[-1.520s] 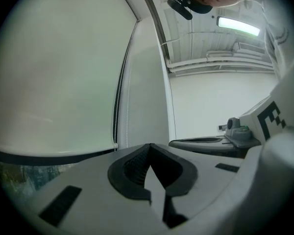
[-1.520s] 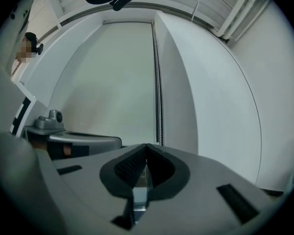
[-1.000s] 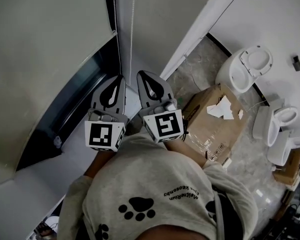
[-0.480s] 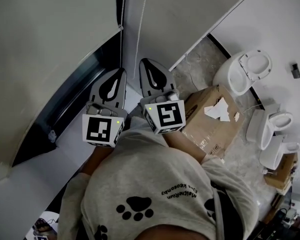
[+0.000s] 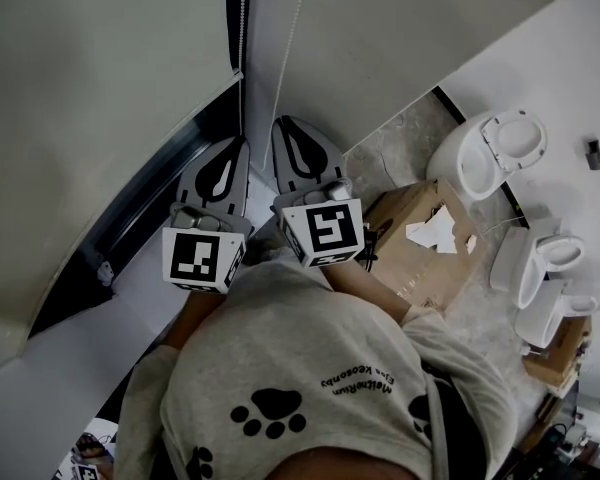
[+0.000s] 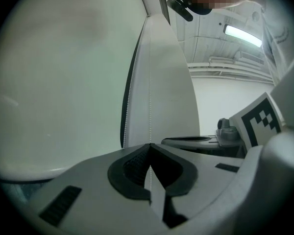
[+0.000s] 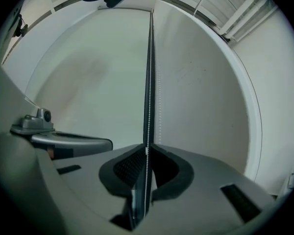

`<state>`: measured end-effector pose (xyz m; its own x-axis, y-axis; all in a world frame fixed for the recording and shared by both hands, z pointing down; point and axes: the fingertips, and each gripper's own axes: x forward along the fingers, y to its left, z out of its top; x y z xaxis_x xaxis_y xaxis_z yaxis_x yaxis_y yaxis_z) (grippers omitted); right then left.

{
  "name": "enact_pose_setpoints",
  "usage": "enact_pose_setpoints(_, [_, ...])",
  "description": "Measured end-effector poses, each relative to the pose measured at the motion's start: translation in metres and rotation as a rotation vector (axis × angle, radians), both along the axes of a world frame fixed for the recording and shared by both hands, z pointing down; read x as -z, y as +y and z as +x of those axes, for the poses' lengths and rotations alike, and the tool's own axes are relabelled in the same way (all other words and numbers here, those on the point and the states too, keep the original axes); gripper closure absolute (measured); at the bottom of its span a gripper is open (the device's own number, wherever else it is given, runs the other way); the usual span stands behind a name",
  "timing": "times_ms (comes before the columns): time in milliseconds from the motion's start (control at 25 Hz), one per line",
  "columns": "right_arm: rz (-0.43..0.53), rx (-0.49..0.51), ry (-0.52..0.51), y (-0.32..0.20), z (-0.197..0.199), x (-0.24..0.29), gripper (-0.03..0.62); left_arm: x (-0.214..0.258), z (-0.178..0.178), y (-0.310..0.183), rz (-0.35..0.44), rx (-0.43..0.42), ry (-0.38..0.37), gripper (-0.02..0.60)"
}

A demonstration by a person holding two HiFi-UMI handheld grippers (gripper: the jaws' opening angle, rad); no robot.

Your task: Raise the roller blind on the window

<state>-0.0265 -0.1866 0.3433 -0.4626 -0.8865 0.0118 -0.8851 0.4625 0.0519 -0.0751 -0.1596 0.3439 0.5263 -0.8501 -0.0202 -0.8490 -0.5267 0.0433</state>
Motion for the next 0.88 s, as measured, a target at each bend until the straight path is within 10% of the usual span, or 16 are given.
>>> enact_pose_setpoints(120, [-0.013, -0.007, -0.010, -0.010, -0.001, 0.000, 0.477, 0.000, -0.003, -0.007, -0.002, 0.013, -0.004, 0.572])
enact_pose_setpoints(480, [-0.052, -0.026, -0.068, -0.034, -0.008, -0.004, 0.465, -0.004, -0.007, -0.020, -0.019, 0.021, -0.007, 0.574])
enact_pose_setpoints(880, [-0.021, 0.008, -0.034, -0.042, -0.014, 0.000, 0.582, -0.005, -0.010, -0.025, -0.031, 0.039, -0.012, 0.574])
